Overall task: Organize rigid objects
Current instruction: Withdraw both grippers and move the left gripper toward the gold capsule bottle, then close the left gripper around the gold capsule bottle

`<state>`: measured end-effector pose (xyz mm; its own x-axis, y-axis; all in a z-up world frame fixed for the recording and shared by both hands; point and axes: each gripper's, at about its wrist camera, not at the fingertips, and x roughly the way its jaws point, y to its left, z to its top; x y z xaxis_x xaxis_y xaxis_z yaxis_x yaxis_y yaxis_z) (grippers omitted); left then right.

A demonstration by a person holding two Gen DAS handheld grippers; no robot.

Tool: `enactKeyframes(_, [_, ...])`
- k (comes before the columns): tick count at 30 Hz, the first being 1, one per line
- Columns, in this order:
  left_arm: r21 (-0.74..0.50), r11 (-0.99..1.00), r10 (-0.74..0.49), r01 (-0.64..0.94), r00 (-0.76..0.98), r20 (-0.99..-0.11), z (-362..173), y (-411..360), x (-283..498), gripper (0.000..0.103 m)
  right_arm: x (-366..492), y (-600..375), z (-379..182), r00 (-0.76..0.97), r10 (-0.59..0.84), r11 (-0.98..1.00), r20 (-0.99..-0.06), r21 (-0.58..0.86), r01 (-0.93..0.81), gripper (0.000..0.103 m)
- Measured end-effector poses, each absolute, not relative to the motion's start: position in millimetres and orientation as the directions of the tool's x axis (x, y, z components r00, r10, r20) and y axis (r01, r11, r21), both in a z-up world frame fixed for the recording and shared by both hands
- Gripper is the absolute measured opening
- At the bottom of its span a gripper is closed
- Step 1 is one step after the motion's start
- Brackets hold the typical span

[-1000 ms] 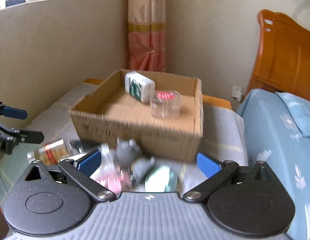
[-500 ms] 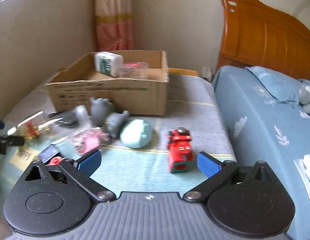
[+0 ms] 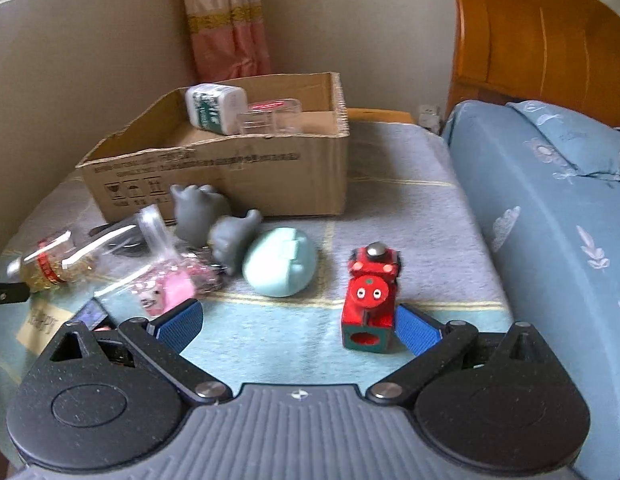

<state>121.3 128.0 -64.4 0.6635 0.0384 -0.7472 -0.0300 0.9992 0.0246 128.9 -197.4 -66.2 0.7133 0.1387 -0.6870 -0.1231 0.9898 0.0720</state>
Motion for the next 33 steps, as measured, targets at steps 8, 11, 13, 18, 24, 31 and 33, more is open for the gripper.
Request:
enactKeyframes(8, [0.034,0.997,0.072,-0.069,0.669,-0.740,-66.2,139.0,139.3,0.097,135.4,-180.5,-71.5,0.674,0.238,0.969,-0.700,0.123,-0.214,0.103])
enactKeyframes(11, [0.047,0.997,0.076,-0.062,0.671,-0.737,-64.7,135.8,143.2,0.097,132.4,-181.9,-69.8,0.679,0.212,0.973,-0.703,0.088,-0.213,0.103])
enactKeyframes(13, [0.056,0.997,0.071,-0.044,0.669,-0.739,-64.4,133.3,142.4,0.097,127.8,-186.4,-68.8,0.694,0.173,0.977,-0.699,0.031,-0.212,0.103])
enactKeyframes(18, [0.016,1.000,0.007,0.008,0.649,-0.761,-64.6,130.8,131.0,0.097,130.4,-207.5,-77.3,0.690,0.084,0.986,-0.719,-0.038,-0.160,0.103])
enactKeyframes(24, [-0.088,0.989,-0.146,0.122,0.641,-0.753,-57.3,108.4,121.3,0.099,131.7,-220.3,-90.0,0.673,0.074,0.992,-0.736,-0.012,-0.122,0.103])
enactKeyframes(31, [-0.041,0.988,-0.129,0.151,0.644,-0.754,-66.6,78.4,136.4,0.101,129.9,-219.8,-95.7,0.679,0.078,0.990,-0.730,-0.025,-0.140,0.103])
enactKeyframes(33, [-0.030,0.991,-0.108,0.130,0.646,-0.756,-71.3,76.5,139.8,0.101,129.5,-221.1,-95.3,0.679,0.083,0.989,-0.730,-0.025,-0.148,0.103])
